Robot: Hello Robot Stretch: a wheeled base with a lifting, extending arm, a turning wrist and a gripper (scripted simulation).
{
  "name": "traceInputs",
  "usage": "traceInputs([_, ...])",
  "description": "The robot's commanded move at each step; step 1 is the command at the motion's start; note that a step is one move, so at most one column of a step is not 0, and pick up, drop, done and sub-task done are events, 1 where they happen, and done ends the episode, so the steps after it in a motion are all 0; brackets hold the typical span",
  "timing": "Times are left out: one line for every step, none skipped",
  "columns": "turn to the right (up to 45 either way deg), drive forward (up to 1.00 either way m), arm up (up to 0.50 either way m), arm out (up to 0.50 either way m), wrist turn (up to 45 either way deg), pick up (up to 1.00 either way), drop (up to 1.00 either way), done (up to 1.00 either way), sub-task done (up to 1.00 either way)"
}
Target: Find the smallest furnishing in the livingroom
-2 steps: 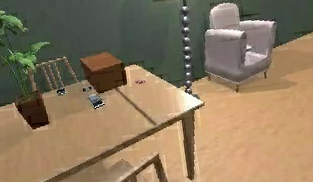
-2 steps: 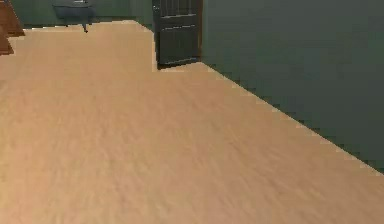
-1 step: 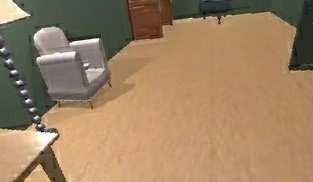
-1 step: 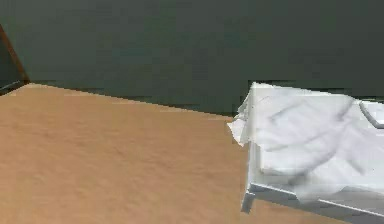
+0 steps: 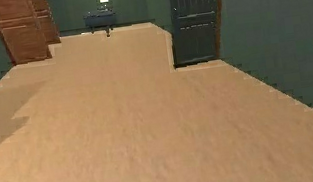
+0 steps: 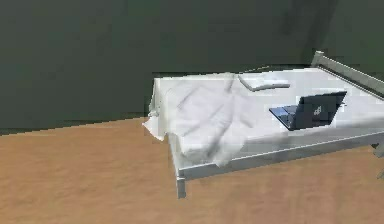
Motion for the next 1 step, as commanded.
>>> traceInputs([0.0,1.0,0.0,0.0,0.0,0.0,0.0,0.0,0.0])
